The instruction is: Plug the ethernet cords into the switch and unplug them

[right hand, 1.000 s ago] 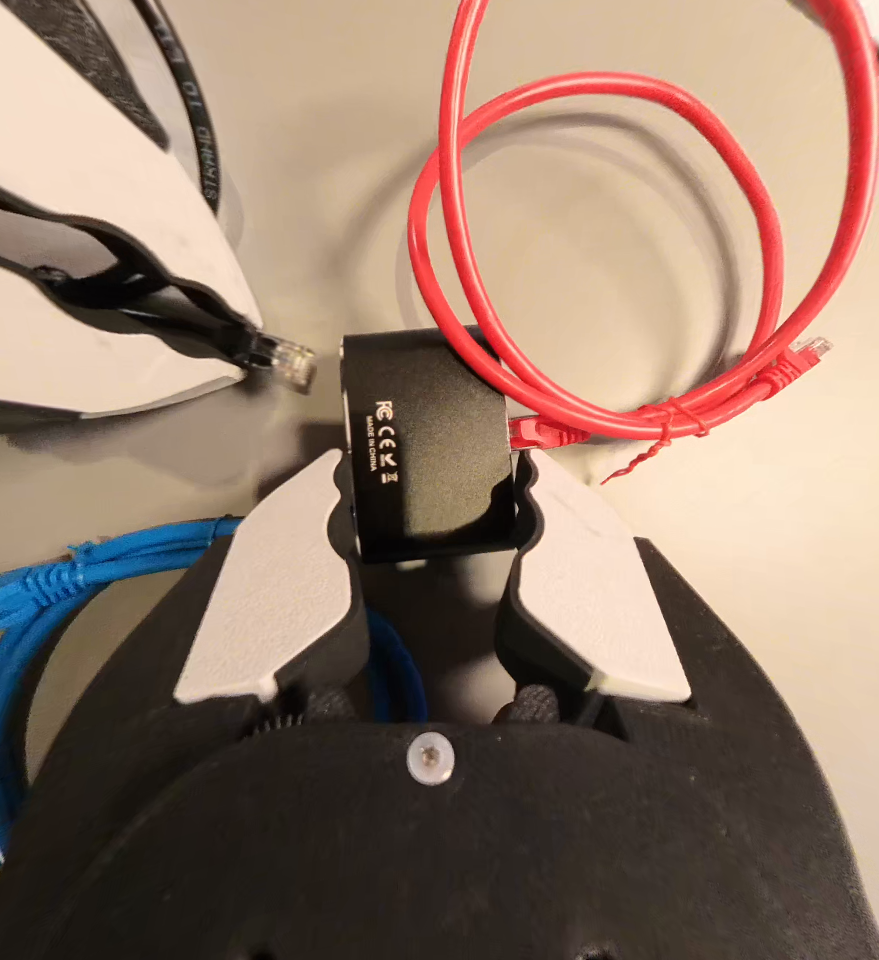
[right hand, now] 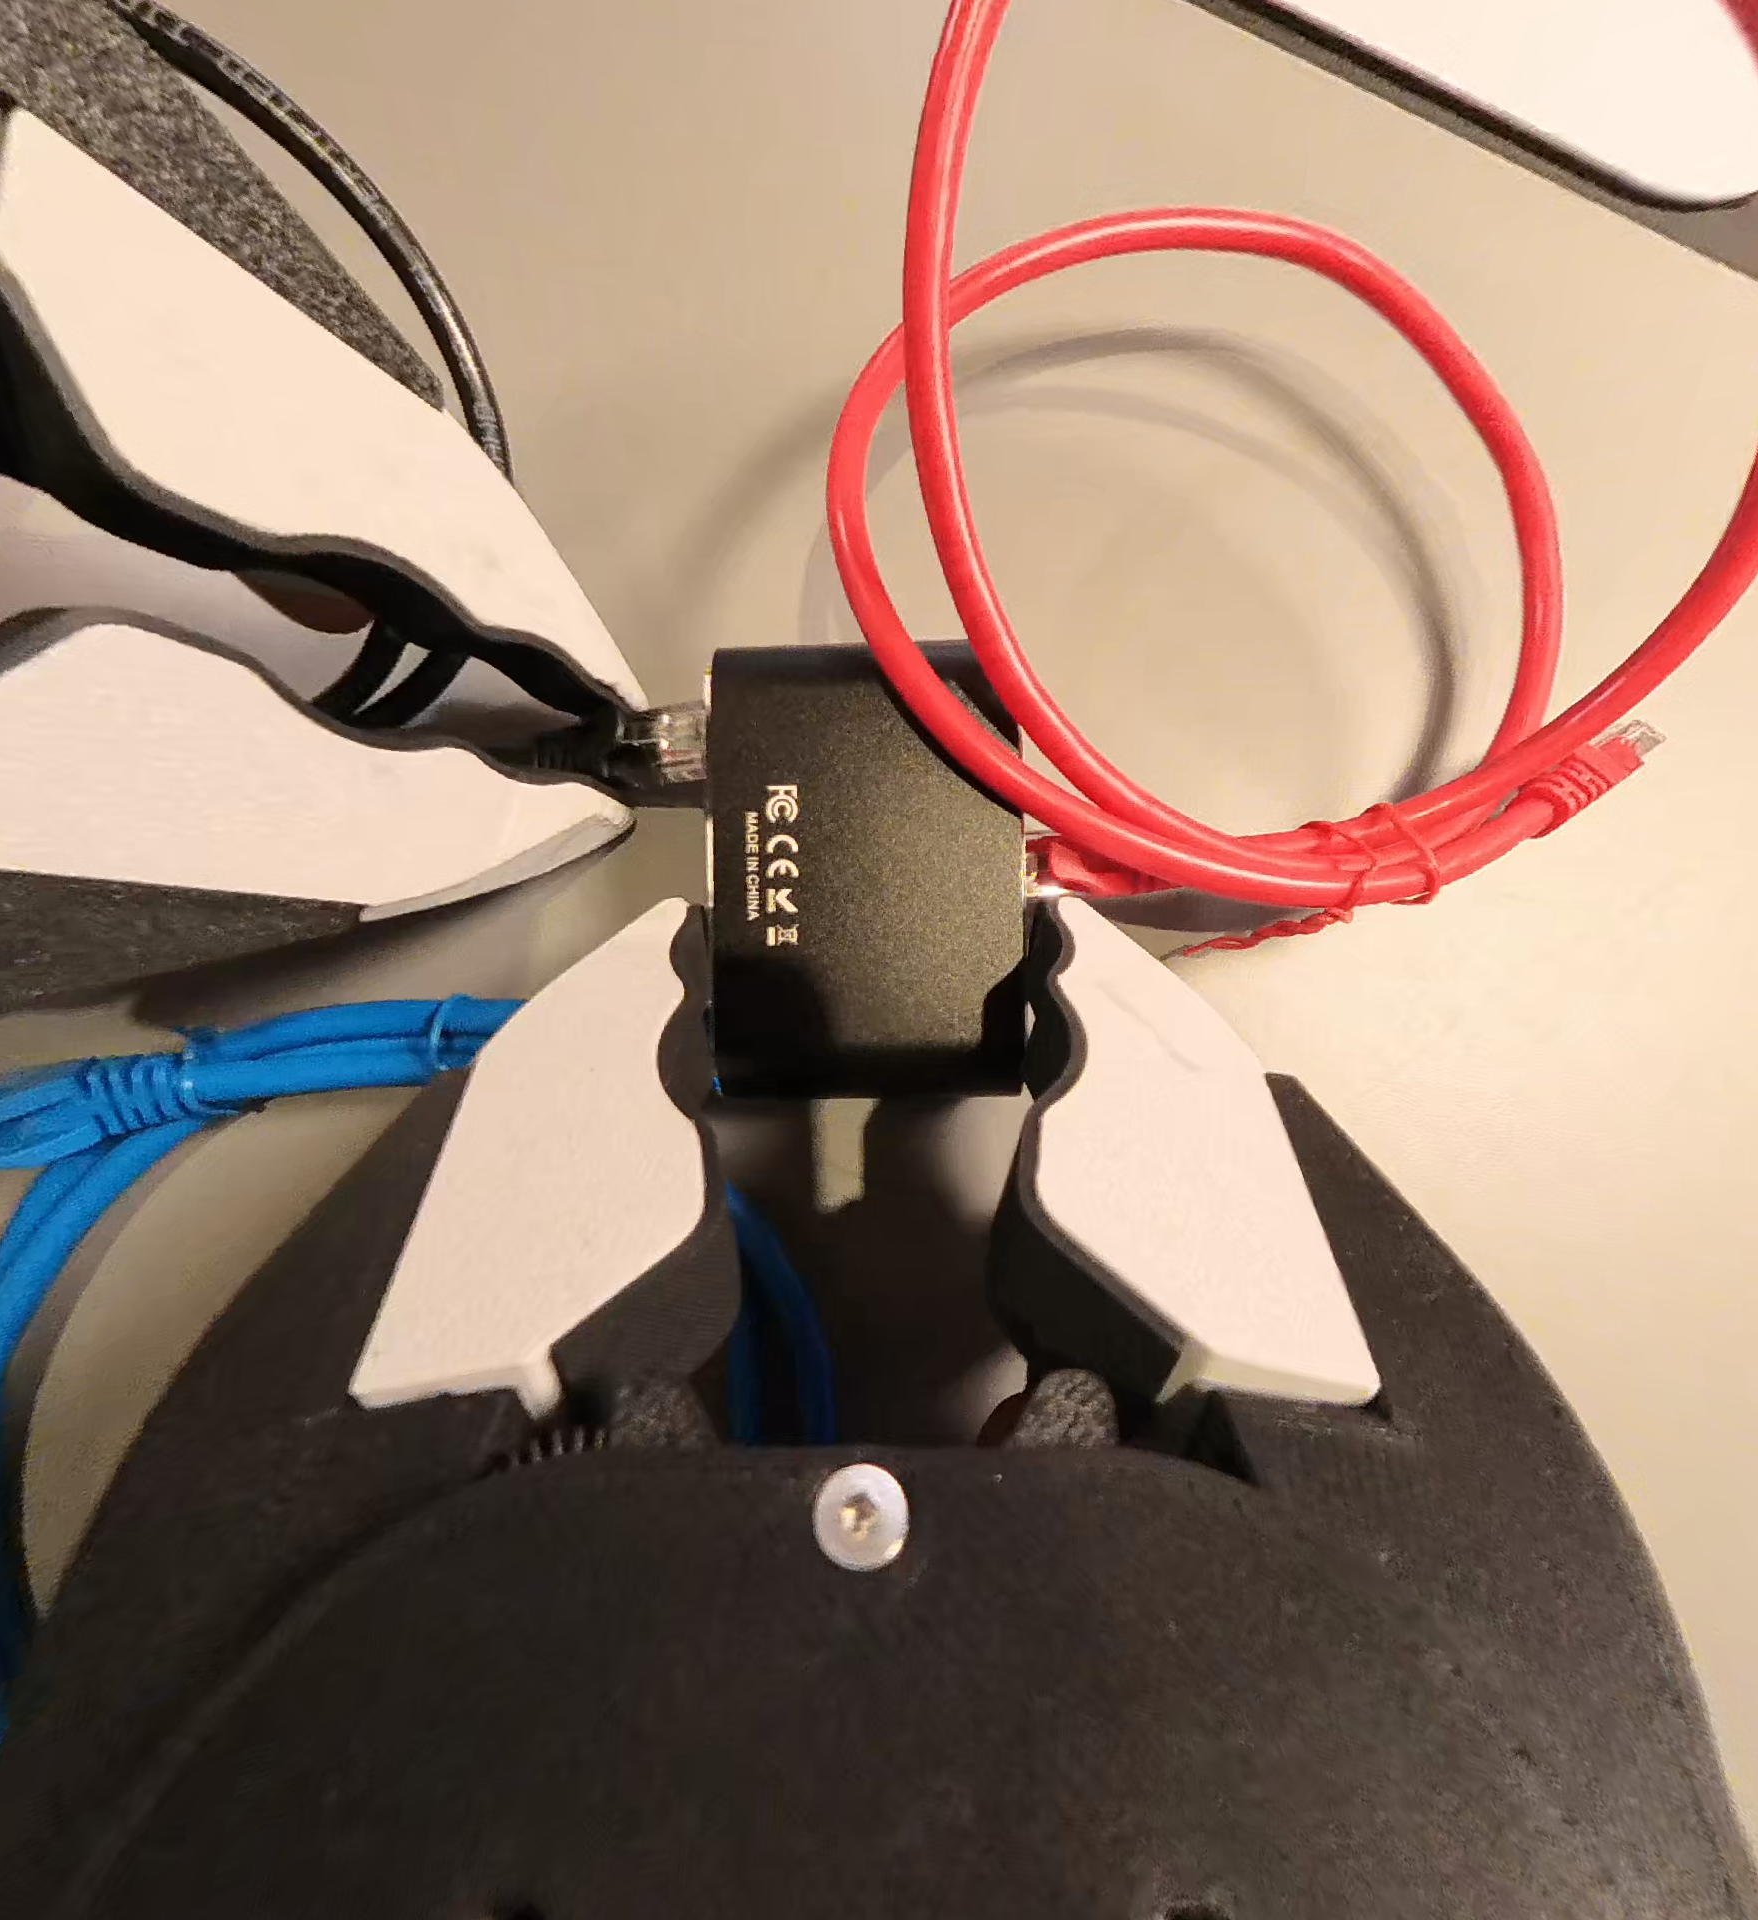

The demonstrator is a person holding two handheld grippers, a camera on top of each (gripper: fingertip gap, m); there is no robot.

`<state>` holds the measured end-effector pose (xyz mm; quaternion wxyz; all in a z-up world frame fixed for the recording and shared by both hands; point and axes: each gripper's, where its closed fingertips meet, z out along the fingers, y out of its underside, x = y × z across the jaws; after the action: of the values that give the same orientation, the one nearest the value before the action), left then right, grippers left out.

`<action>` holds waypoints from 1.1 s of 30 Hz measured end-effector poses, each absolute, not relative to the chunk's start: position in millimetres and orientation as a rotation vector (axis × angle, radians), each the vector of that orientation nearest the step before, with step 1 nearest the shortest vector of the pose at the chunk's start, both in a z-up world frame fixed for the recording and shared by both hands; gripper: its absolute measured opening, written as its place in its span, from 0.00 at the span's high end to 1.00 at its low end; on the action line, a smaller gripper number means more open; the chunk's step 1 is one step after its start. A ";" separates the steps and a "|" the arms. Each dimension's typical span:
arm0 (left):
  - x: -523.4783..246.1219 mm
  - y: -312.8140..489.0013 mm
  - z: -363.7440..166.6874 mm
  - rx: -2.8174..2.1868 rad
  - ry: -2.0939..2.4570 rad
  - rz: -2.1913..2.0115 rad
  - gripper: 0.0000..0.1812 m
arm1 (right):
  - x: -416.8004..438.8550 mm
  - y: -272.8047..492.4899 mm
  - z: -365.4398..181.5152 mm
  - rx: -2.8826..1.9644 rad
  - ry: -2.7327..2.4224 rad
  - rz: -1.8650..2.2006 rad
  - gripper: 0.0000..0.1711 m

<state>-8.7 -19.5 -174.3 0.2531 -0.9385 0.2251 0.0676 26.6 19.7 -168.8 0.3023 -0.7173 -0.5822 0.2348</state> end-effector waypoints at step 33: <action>-10.2 -4.2 -152.8 -2.391 0.412 0.167 0.93 | 25.5 30.4 -134.2 -1.580 -1.527 0.482 0.66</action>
<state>-10.2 -4.2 -152.8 0.3476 -0.9219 0.1588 0.0645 25.5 30.4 -134.2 0.4313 -0.6336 -0.6125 0.1933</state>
